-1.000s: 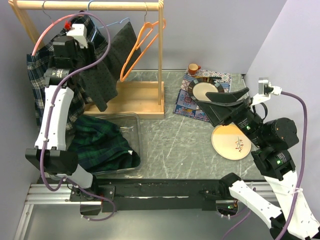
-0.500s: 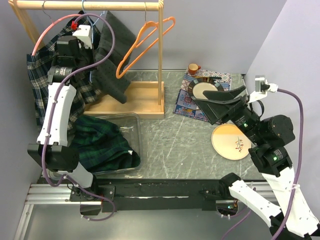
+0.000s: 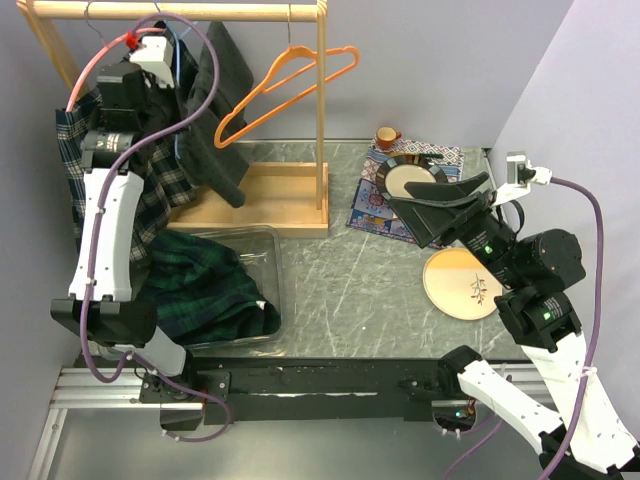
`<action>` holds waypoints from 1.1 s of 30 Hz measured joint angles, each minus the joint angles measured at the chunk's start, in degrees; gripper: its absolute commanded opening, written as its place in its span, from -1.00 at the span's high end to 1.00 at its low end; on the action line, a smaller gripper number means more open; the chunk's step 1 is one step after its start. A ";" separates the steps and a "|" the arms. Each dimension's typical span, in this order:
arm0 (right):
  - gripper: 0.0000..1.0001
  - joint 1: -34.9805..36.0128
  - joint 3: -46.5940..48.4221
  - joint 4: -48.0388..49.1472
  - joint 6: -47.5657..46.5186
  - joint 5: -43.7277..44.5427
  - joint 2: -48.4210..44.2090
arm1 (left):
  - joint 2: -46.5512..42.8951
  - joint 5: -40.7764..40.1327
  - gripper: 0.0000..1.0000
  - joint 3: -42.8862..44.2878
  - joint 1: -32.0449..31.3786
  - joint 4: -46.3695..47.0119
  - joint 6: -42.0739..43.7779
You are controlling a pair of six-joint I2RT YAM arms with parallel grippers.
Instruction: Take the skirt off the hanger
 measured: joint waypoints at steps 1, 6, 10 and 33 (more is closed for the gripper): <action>-1.00 0.00 0.00 0.00 0.02 0.09 -0.09 | -0.09 0.20 0.98 1.14 0.00 -0.17 -0.02; -1.00 0.00 0.79 -0.39 -0.04 0.09 -0.11 | -3.82 2.58 0.98 -0.04 0.04 2.54 0.00; -1.00 0.00 2.01 -0.72 -0.24 0.04 -0.04 | -5.68 3.67 0.98 -1.16 0.07 3.37 -0.09; -0.99 4.81 18.38 -11.41 -2.97 -4.57 10.45 | -20.02 3.87 0.98 -7.34 0.07 -2.16 -5.75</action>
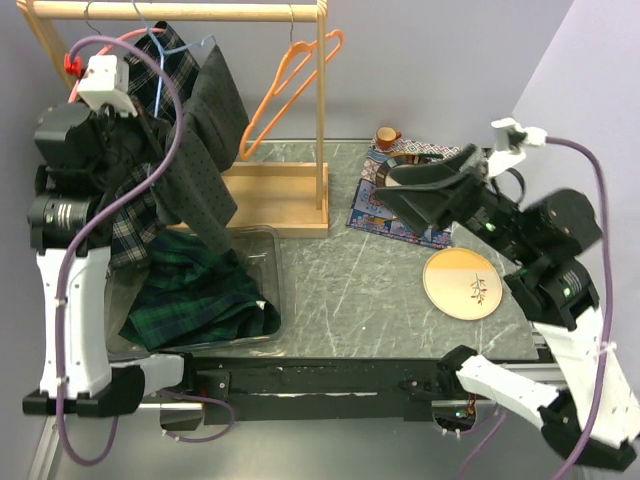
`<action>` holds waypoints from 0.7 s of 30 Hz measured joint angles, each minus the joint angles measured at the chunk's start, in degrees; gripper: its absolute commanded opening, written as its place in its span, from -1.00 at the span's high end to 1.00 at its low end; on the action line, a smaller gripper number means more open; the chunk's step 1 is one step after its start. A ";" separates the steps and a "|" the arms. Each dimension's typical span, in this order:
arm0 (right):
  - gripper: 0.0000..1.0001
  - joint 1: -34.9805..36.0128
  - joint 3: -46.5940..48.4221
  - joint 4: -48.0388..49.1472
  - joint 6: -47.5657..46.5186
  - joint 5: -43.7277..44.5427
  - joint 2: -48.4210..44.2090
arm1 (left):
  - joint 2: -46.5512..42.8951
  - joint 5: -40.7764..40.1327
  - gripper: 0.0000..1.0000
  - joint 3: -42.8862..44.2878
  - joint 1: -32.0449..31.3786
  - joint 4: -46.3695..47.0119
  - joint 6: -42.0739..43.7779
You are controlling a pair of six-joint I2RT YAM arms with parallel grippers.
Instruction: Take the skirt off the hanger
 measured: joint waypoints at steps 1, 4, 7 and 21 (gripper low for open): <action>-0.98 2.14 1.40 -0.90 -0.46 0.87 1.20 | -1.22 0.09 0.99 -1.16 0.00 -0.17 -0.37; -0.97 9.40 8.35 -4.76 -2.60 4.72 6.29 | -3.78 0.17 0.98 -3.41 0.00 -1.16 -1.09; -0.97 15.65 14.67 -6.60 -4.26 8.44 11.80 | -5.35 0.15 0.98 -3.54 0.00 -3.67 -1.84; -0.93 37.70 27.87 -5.79 -12.76 24.52 40.35 | -18.60 -0.35 0.99 -6.73 0.00 -12.44 -4.22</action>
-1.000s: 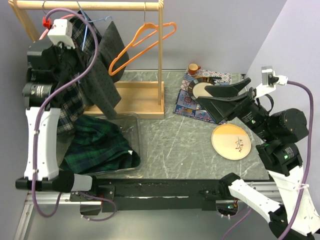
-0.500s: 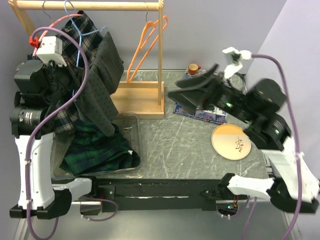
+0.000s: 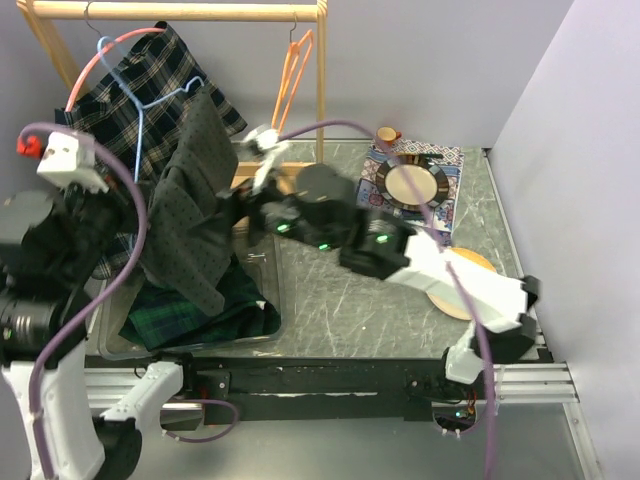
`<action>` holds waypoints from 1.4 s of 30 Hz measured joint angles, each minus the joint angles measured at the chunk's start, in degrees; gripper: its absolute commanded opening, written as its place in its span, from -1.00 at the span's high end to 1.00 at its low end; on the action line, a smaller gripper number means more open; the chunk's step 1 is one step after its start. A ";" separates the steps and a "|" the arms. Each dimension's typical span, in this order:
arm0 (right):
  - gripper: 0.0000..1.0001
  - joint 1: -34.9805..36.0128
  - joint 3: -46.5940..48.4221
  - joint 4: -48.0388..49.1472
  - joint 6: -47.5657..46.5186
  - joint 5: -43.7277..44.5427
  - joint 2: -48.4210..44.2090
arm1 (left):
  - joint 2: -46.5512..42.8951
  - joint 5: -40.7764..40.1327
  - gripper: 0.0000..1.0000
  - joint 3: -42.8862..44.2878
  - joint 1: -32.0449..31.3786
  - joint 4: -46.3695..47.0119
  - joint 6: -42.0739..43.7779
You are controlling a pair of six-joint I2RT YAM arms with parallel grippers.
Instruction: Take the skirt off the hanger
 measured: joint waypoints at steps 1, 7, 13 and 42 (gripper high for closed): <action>-0.93 0.83 0.96 0.31 -0.35 0.72 1.62 | -1.09 0.11 0.98 -0.61 0.00 0.02 -0.35; -0.89 3.93 2.36 2.84 -1.20 2.25 8.55 | -5.49 1.68 0.98 -2.36 -0.02 0.00 -1.90; -0.65 4.42 5.18 2.75 -1.20 0.63 13.66 | -5.35 2.14 0.99 -3.13 -0.13 -0.13 -2.12; 1.00 8.52 -9.51 15.37 -6.27 2.34 12.96 | -3.69 1.38 0.99 -4.00 -0.13 0.98 -3.54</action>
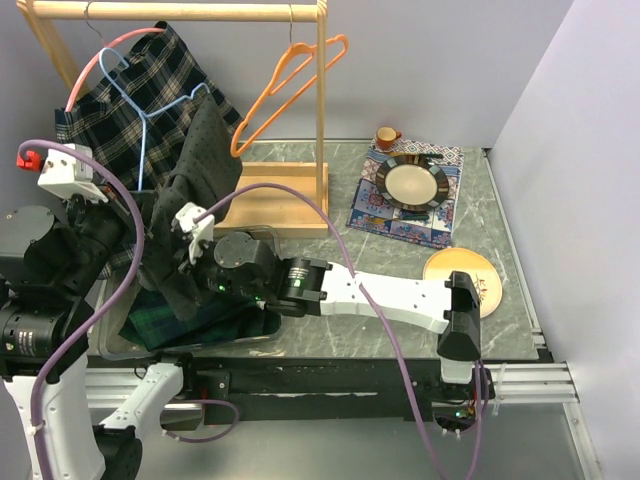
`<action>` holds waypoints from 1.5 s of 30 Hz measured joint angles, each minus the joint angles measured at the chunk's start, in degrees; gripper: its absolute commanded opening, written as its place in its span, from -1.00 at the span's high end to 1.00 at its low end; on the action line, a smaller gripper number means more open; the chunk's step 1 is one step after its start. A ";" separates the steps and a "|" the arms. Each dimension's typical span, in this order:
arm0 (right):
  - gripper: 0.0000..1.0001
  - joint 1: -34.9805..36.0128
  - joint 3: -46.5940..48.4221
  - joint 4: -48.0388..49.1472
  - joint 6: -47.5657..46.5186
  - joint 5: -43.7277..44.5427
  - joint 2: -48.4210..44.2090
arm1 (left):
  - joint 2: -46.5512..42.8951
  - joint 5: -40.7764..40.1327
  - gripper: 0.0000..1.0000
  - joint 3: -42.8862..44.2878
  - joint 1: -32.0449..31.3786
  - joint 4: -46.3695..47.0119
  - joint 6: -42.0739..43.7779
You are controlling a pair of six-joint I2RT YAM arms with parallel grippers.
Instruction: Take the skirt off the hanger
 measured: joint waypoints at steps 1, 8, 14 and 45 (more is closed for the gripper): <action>1.00 -0.04 0.02 -0.24 -0.59 0.76 -0.33 | -0.13 -0.35 0.99 -0.33 0.00 0.20 0.07; 1.00 0.02 0.96 -6.58 -4.52 9.55 -8.37 | -0.72 -4.15 0.99 -3.61 0.00 1.46 0.68; 1.00 -0.02 0.98 -6.43 -10.08 14.82 -19.96 | -2.36 -8.15 0.98 -6.78 -0.37 3.32 0.87; 1.00 -0.02 7.45 4.66 -27.56 20.20 -36.11 | -1.99 -25.92 0.99 2.91 -0.35 3.56 0.37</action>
